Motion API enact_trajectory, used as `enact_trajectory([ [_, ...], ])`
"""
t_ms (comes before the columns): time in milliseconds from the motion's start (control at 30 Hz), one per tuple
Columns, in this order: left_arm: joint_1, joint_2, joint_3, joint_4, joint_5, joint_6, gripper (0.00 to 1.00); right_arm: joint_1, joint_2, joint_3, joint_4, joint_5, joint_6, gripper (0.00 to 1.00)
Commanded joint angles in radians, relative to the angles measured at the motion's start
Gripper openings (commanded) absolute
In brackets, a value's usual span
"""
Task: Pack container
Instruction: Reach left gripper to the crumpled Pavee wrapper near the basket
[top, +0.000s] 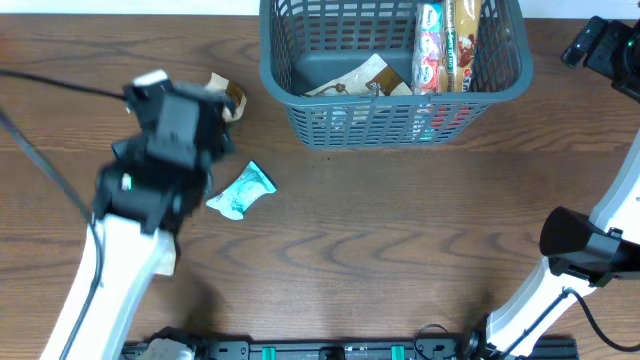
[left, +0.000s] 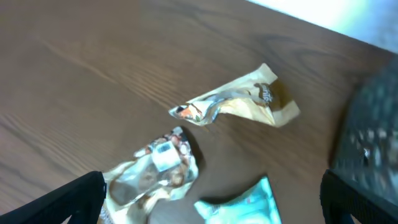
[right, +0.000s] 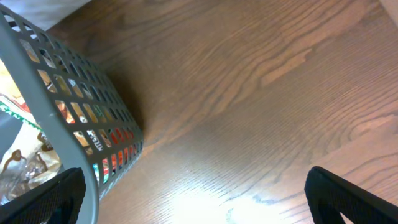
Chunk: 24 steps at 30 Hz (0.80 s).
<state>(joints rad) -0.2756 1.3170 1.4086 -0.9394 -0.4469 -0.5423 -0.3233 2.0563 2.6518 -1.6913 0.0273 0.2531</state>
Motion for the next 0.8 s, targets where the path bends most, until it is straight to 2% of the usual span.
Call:
enact_trajectory([
  [0, 0.121, 0.09, 0.088, 0.031, 0.215, -0.032, 0.99, -0.004, -0.003, -0.005, -0.006, -0.01, 0.013, 0.99],
  [133, 0.235, 0.227, 0.195, 0.029, 0.425, -0.068, 0.99, -0.004, -0.003, -0.004, -0.006, -0.01, 0.013, 0.99],
  [367, 0.299, 0.396, 0.301, -0.01, 0.525, -0.309, 0.99, -0.004, -0.003, -0.004, -0.006, -0.01, 0.013, 0.99],
  [600, 0.296, 0.436, 0.297, -0.024, 0.735, -0.331, 0.99, -0.004, -0.003, -0.004, -0.007, -0.018, 0.012, 0.99],
  [700, 0.296, 0.436, 0.297, -0.05, 0.748, -0.333, 0.99, -0.004, -0.003, -0.004, -0.006, -0.021, 0.012, 0.99],
  [767, 0.299, 0.436, 0.297, -0.04, 0.696, -0.415, 0.99, -0.004, -0.003, -0.005, -0.006, -0.021, 0.012, 0.99],
])
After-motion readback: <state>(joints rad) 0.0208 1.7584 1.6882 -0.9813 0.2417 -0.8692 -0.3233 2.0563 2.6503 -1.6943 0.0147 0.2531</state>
